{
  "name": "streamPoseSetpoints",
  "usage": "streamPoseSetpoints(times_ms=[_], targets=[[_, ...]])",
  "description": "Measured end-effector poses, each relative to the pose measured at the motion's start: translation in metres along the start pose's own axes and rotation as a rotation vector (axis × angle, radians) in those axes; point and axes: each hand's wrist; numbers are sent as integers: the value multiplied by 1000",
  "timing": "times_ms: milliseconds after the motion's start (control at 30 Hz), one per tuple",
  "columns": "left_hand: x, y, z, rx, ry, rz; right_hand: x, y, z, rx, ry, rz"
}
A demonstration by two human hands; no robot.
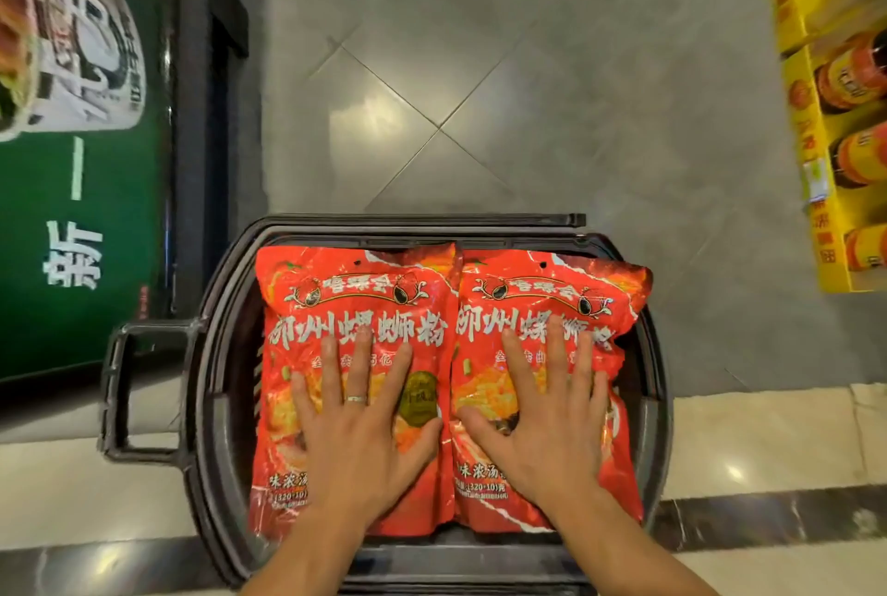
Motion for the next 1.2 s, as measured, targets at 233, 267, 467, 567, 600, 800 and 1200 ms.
streamPoseSetpoints(times_ms=[233, 267, 467, 567, 600, 800, 1200], targets=[[-8, -10, 2, -21, -19, -32, -9, -9, 1, 9, 45, -3], [-7, -11, 2, -18, -23, -39, -8, -9, 0, 8, 42, -11], [11, -13, 7, -11, -10, -187, 12, -12, -6, -38, 76, -156], [39, -15, 2, -25, 15, -281, 42, -14, -11, -54, 127, -356], [54, -15, -1, -31, 26, -341, 56, -12, -15, -54, 135, -407], [144, 24, -30, 98, 235, -281, 151, 44, -51, 9, 118, -352], [259, 128, -81, 598, 494, -269, 270, 68, -194, 271, 295, -362]])
Point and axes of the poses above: each hand's wrist, its own y-axis away from the middle knuckle, its own x-axis out of the back of the hand, z = x × y, and after that the axes turned 11 degrees about -y, right-handed
